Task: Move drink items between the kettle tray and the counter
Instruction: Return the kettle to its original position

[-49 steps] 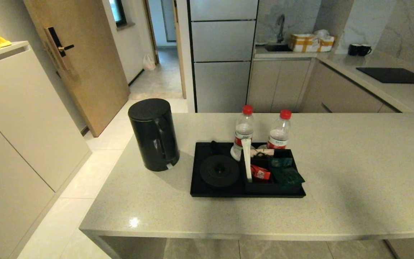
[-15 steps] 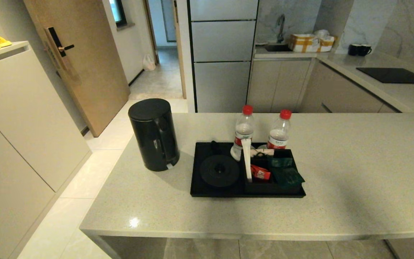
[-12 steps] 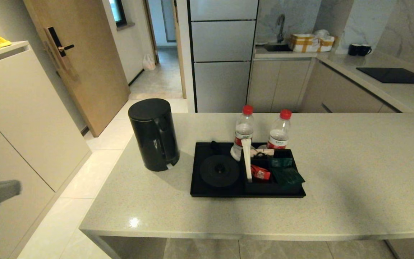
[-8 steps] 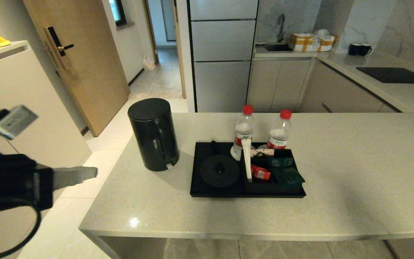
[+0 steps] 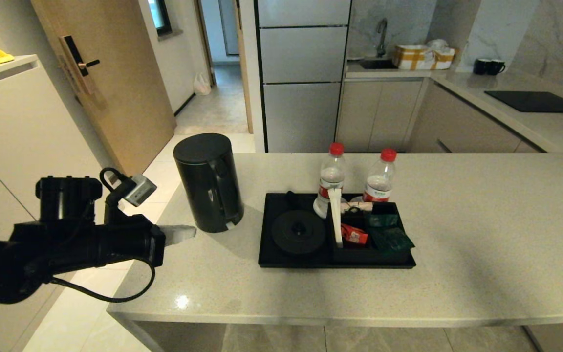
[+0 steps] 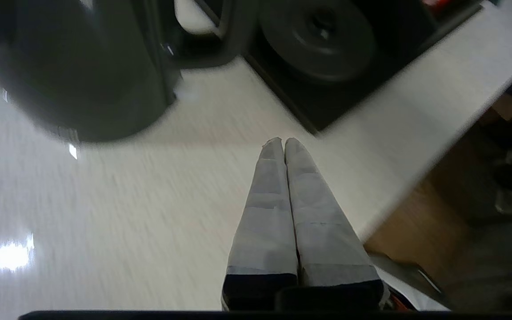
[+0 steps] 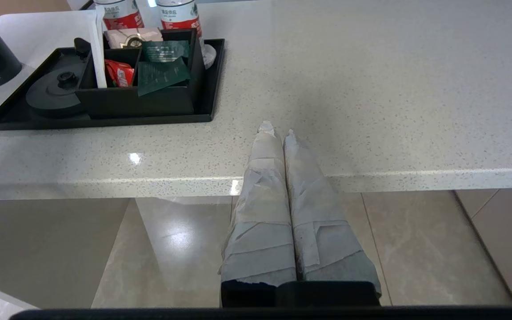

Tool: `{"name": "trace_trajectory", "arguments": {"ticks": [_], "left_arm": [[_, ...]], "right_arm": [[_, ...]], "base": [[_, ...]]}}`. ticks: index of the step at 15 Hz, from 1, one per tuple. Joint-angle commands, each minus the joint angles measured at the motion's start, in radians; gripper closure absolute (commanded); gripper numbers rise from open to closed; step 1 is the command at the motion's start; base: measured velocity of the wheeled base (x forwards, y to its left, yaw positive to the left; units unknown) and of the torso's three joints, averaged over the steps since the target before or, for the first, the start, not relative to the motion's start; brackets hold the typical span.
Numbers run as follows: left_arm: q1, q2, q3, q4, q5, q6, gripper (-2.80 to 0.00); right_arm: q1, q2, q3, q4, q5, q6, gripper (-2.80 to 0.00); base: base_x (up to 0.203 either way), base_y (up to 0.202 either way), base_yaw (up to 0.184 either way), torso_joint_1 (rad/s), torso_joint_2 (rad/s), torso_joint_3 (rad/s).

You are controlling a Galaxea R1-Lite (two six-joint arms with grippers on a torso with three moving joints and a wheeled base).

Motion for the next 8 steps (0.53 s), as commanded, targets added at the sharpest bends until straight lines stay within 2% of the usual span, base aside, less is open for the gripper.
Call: {"name": "trace_trajectory", "arguments": {"ticks": [1,2,3,4,6,8], "left_arm": [[0.000,0.122,0.004,-0.140,-0.017,-0.002,0.00],[-0.004,0.124,-0.002,-0.151,-0.017,-0.012,0.00],[-0.008,0.114,0.004,-0.155,-0.020,-0.026,-2.00],[-0.008,0.110,0.009,-0.159,-0.022,-0.029,-2.80],[-0.006,0.074,-0.003,-0.163,-0.043,-0.057,-2.80],[-0.006,0.074,-0.004,-0.163,-0.045,-0.058,-2.80]], "right_arm": [[0.000,-0.002,0.000,0.001,0.000,0.000,0.00],[0.000,-0.002,0.000,0.002,0.000,0.000,0.00],[0.000,-0.002,0.000,0.000,0.000,0.000,0.00],[0.000,-0.002,0.000,0.000,0.000,0.000,0.00],[-0.001,-0.002,0.000,0.000,0.000,0.000,0.00],[-0.001,-0.002,0.000,0.000,0.000,0.000,0.00]], "base": [[0.000,0.000,0.000,0.000,0.00,0.000],[0.000,0.000,0.000,0.000,0.00,0.000],[0.000,0.000,0.000,0.000,0.00,0.000],[0.000,0.000,0.000,0.000,0.00,0.000],[0.000,0.000,0.000,0.000,0.00,0.000],[0.000,0.000,0.000,0.000,0.00,0.000]]}}
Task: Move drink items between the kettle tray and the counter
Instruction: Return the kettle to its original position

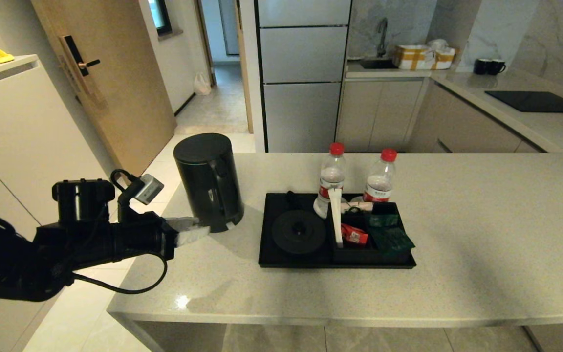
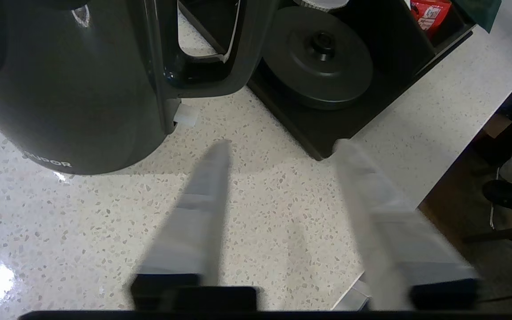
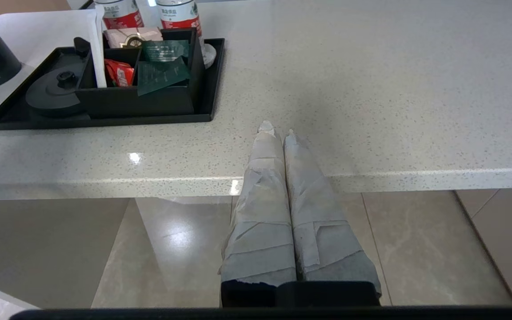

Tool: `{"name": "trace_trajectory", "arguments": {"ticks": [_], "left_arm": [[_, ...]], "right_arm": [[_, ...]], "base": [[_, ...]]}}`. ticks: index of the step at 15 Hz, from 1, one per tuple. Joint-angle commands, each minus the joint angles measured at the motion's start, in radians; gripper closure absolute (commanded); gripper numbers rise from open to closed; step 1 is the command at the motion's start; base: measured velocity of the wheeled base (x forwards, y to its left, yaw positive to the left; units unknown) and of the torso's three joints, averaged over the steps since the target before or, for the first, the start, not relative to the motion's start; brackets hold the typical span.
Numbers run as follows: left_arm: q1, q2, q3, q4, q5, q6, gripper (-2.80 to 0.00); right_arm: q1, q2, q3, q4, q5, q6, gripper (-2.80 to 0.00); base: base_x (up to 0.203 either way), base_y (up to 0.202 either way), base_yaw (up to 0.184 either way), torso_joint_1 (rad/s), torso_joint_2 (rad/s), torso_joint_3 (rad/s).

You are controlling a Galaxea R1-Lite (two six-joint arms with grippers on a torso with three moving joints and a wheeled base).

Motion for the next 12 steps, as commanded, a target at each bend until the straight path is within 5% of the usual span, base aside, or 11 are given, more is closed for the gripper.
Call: {"name": "trace_trajectory", "arguments": {"ticks": [1,5,9,12], "left_arm": [[0.001,-0.018,-0.004,-0.003,-0.010,-0.003,-2.80],[-0.014,-0.051,-0.018,-0.010,-0.053,-0.016,-2.80],[-0.033,0.026,-0.016,-0.179,-0.171,-0.023,-2.80],[-0.033,0.032,-0.018,-0.192,-0.184,-0.023,-2.80]], "right_arm": [[0.001,-0.002,0.000,0.001,0.000,0.000,0.00],[0.000,-0.002,0.000,0.000,0.000,0.000,0.00],[0.000,-0.002,0.000,0.001,0.000,0.000,0.00],[0.000,-0.002,0.000,0.001,0.000,0.000,0.00]], "base": [[0.000,0.000,0.000,0.000,0.00,0.000],[0.000,0.000,0.000,0.000,0.00,0.000],[0.000,0.000,0.000,0.000,0.00,0.000],[0.000,0.000,0.000,0.000,0.00,0.000]]}}
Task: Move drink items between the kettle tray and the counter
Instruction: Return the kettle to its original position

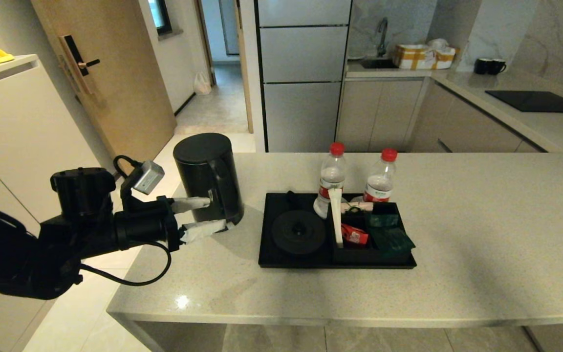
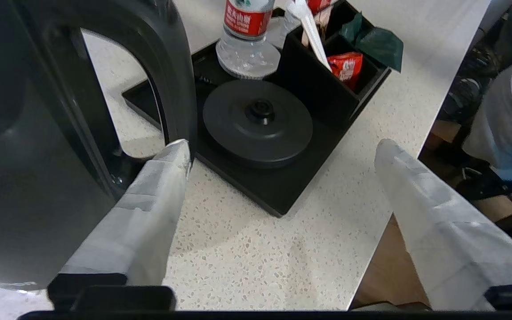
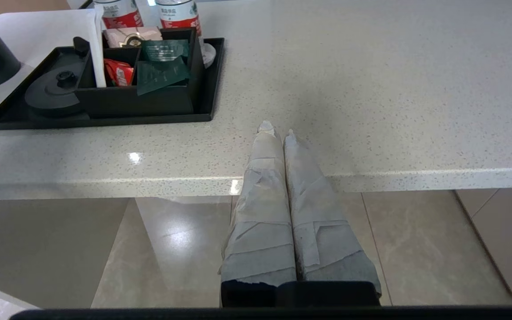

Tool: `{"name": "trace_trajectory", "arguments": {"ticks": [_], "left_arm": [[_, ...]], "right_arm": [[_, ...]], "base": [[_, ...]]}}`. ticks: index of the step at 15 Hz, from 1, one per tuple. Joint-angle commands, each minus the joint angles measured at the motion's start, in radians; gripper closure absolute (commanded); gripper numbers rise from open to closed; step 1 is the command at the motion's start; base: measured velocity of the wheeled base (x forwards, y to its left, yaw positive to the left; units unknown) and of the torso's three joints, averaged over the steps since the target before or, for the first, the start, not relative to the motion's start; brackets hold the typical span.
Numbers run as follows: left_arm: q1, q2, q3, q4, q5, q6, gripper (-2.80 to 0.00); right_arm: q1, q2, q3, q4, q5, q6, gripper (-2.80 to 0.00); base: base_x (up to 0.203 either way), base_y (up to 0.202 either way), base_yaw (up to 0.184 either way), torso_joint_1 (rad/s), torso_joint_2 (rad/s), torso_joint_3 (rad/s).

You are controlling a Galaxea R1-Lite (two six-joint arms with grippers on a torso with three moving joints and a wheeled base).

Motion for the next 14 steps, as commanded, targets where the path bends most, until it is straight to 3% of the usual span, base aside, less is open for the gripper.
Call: {"name": "trace_trajectory", "arguments": {"ticks": [1,4,14], "left_arm": [[-0.004,0.022,-0.012,-0.018,-0.009,-0.002,-2.80],[-0.015,0.155,-0.102,-0.063,-0.018,-0.007,-2.80],[-0.045,0.253,-0.221,-0.069,-0.027,-0.005,-2.80]], "right_arm": [[0.001,-0.002,0.000,-0.001,0.000,0.000,0.00],[0.001,-0.002,0.000,0.000,0.000,0.000,0.00],[0.001,-0.002,0.000,0.000,0.000,0.000,0.00]], "base": [[0.000,0.000,0.000,0.000,0.00,0.000],[0.000,0.000,0.000,0.000,0.00,0.000],[0.000,0.000,0.000,0.000,0.00,0.000]]}}
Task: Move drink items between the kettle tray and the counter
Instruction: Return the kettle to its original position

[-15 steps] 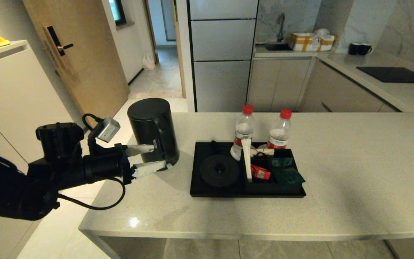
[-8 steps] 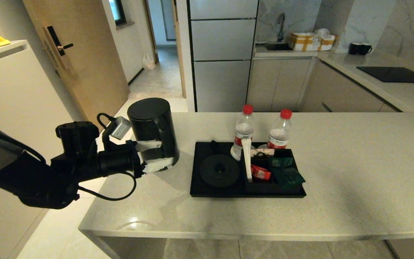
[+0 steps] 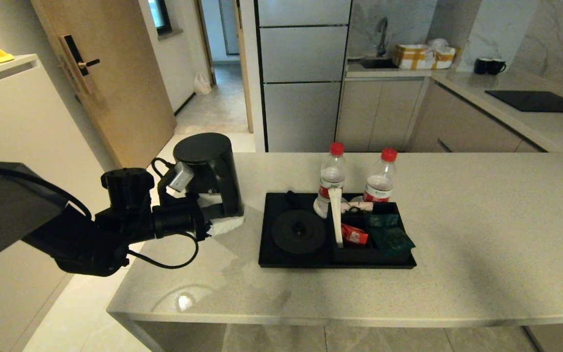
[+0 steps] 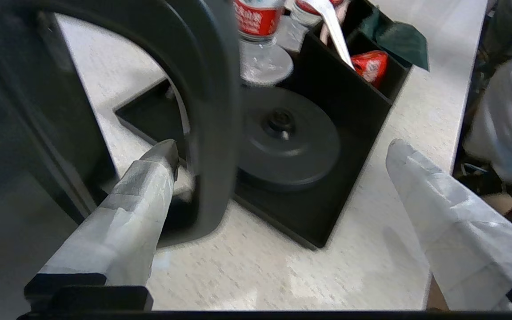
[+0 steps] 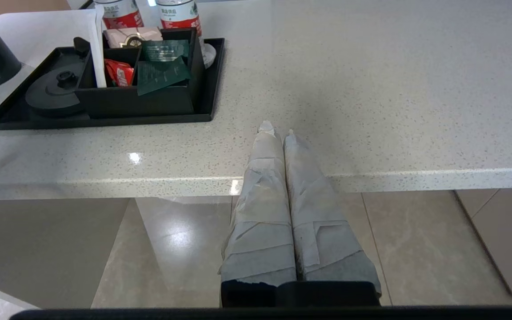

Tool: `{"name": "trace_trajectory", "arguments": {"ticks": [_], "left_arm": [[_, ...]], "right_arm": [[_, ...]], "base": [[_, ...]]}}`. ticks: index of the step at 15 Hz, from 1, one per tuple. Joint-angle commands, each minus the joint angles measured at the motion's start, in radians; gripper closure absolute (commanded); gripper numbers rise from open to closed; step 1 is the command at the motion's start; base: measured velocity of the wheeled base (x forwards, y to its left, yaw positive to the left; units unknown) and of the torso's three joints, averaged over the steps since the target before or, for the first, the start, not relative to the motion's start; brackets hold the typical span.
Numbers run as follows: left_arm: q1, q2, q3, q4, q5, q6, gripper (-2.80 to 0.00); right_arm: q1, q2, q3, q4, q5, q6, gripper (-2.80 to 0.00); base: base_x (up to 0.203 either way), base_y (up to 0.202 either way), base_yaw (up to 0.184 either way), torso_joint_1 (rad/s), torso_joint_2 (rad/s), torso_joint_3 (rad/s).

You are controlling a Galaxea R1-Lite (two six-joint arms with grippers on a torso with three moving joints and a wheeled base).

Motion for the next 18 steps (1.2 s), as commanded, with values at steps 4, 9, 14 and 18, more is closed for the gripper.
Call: {"name": "trace_trajectory", "arguments": {"ticks": [4,9,14,18], "left_arm": [[-0.020,0.037,-0.049,-0.005,-0.005,-0.001,-2.80],[-0.051,0.066,-0.092,-0.002,-0.001,-0.004,-2.80],[-0.064,0.099,-0.138,0.003,0.013,-0.005,-2.80],[-0.064,0.136,-0.143,-0.002,0.011,-0.004,-2.80]], "right_arm": [[0.000,-0.002,0.000,0.001,0.000,0.000,0.00],[0.000,-0.002,0.000,0.001,0.000,0.000,0.00],[0.000,-0.002,0.000,0.001,0.000,0.000,0.00],[0.000,-0.002,0.000,-0.001,0.000,0.000,0.00]], "base": [[0.000,0.000,0.000,0.000,0.00,0.000],[0.000,0.000,0.000,0.000,0.00,0.000],[0.000,0.000,0.000,0.000,0.00,0.000],[0.000,0.000,0.000,0.000,0.00,0.000]]}}
